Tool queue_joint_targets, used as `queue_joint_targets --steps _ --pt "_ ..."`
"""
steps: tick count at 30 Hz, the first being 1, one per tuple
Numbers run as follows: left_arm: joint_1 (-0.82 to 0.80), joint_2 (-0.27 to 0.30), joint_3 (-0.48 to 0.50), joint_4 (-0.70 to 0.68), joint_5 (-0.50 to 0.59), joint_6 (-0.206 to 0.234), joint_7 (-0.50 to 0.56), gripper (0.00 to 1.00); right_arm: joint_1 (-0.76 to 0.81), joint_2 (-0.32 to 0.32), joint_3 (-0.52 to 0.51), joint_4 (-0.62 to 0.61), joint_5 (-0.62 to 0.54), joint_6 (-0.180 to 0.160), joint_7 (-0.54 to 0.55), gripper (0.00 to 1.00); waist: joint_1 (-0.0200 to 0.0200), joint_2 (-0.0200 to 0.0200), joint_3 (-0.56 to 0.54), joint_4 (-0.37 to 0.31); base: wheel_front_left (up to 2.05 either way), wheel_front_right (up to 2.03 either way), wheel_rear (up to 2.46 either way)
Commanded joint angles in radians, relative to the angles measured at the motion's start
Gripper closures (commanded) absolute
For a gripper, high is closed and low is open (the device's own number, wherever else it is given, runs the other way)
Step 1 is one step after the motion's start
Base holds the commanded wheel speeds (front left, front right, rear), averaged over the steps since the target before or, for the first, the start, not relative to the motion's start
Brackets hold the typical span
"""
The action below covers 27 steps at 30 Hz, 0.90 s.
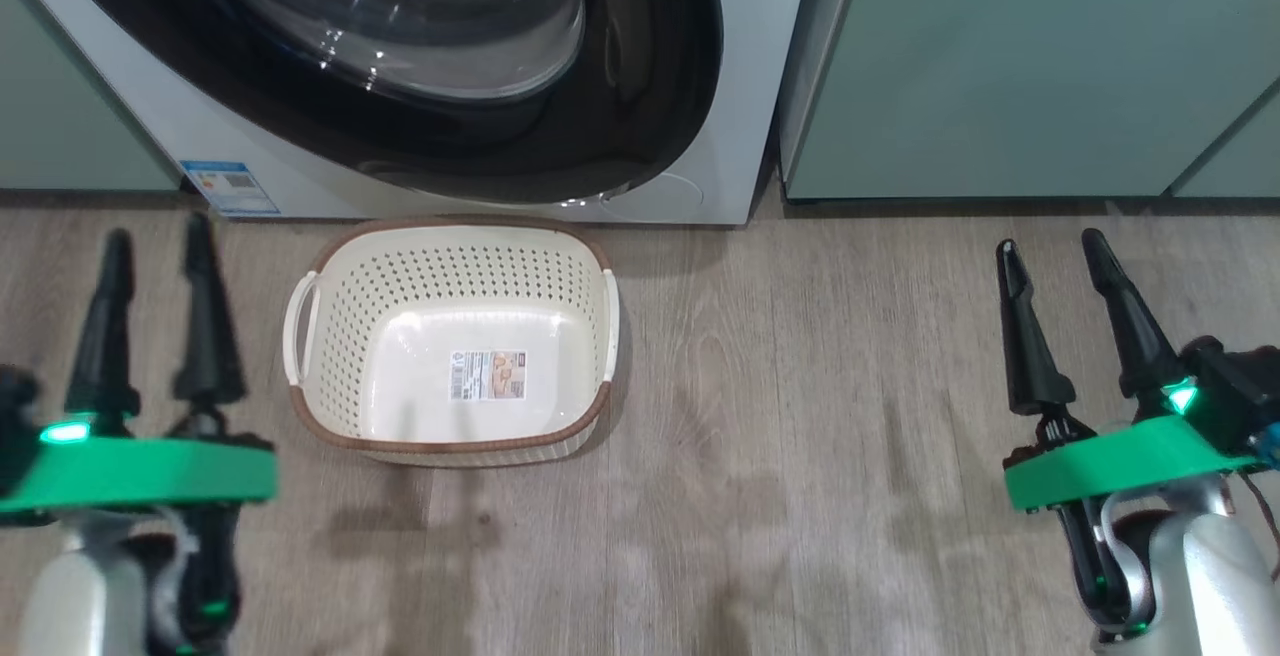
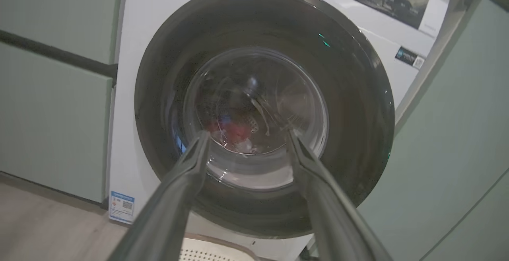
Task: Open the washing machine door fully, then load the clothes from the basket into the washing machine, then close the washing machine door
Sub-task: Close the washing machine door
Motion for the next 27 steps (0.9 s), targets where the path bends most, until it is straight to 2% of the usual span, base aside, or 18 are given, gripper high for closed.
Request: queue_joint_targets --steps 1,5,11,27 --pt "-0.010 0.030 0.019 -0.035 0.041 0.013 -0.010 0.00 -0.004 -0.006 0.017 -0.041 -0.009 0.000 0.006 0.00 0.0000 0.0000 -0.006 -0.001 0.00 0.00 0.00" --pt "0.019 0.052 -0.038 -0.024 0.172 0.059 -0.004 0.00 0.020 -0.006 0.010 -0.038 -0.026 0.000 0.024 0.00 0.0000 0.0000 -0.020 -0.001 0.00 0.00 0.00" --pt "0.061 0.065 -0.087 0.005 0.268 0.095 0.001 0.00 0.056 -0.006 -0.005 -0.023 -0.024 0.000 0.028 0.00 0.0000 0.0000 -0.043 0.001 0.00 0.00 0.00" --pt "0.088 0.070 -0.111 0.054 0.296 0.121 0.007 0.00 0.074 -0.006 -0.011 -0.021 -0.018 0.000 0.032 0.00 0.0000 0.0000 -0.062 0.003 0.00 0.00 0.00"
